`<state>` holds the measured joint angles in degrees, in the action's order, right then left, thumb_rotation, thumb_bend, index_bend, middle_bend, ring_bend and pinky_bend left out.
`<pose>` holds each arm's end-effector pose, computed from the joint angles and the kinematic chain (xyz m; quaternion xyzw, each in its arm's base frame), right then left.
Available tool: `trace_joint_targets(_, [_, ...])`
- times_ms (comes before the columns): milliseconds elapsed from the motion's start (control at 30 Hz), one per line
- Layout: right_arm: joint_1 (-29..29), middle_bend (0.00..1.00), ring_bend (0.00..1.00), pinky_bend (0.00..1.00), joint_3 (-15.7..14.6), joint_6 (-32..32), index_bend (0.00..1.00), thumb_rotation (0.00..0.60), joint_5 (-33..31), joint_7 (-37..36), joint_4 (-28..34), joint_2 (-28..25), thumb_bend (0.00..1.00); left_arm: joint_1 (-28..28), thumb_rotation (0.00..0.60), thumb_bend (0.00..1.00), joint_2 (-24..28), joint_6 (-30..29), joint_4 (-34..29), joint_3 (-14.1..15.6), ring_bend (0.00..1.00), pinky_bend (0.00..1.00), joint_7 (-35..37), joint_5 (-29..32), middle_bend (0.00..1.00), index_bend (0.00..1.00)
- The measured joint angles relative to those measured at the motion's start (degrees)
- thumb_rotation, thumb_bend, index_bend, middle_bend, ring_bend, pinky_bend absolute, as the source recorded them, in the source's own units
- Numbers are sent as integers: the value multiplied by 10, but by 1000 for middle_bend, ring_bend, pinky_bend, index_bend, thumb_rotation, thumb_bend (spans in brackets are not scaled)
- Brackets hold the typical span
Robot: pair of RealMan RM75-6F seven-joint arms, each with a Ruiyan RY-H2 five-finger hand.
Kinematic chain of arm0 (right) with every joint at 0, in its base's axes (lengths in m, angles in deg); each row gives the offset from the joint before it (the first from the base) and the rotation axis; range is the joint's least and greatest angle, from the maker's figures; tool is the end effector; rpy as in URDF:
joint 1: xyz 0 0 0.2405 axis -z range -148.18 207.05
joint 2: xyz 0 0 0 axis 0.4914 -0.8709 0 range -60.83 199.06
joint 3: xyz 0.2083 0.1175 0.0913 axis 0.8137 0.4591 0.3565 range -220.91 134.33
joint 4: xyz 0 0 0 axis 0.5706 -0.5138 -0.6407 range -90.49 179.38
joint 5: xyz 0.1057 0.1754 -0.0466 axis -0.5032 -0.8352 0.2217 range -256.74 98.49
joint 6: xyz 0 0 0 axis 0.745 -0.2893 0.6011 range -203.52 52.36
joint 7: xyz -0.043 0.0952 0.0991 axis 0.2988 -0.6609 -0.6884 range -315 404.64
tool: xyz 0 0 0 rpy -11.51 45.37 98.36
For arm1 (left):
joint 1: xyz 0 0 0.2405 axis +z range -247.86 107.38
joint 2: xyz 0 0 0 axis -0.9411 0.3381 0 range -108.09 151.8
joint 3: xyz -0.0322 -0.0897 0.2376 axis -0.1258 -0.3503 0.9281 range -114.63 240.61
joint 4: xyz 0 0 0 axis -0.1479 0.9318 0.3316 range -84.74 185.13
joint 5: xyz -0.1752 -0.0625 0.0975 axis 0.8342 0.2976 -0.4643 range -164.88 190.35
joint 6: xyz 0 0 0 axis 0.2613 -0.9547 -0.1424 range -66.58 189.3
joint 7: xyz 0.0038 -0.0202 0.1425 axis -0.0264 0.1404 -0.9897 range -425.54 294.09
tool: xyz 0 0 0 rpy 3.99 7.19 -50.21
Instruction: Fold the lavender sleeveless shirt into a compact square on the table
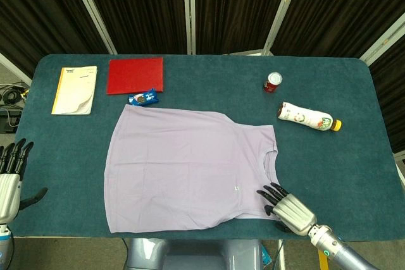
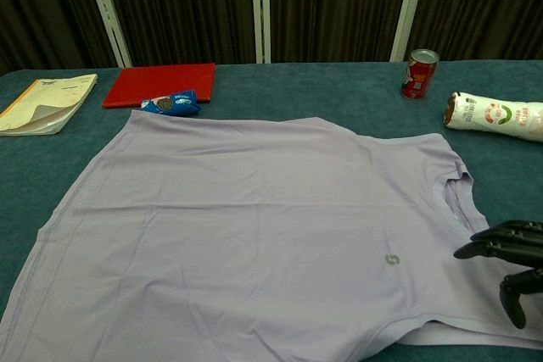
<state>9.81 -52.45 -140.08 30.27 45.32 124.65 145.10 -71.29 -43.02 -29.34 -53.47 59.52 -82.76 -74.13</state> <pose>-0.2779 -0.1811 0.0207 0.8525 -0.3058 0.2973 0.3023 -0.2741 0.1609 0.1549 -0.5819 -0.3501 -0.3738 0.6317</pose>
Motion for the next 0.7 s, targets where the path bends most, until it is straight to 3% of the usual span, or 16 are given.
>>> trace_joint_targets(700, [9, 114, 0, 0, -15, -66, 509, 600, 20, 13, -132, 73, 254, -2, 600, 68, -2, 3, 0, 4, 0, 0, 0, 0, 0, 0])
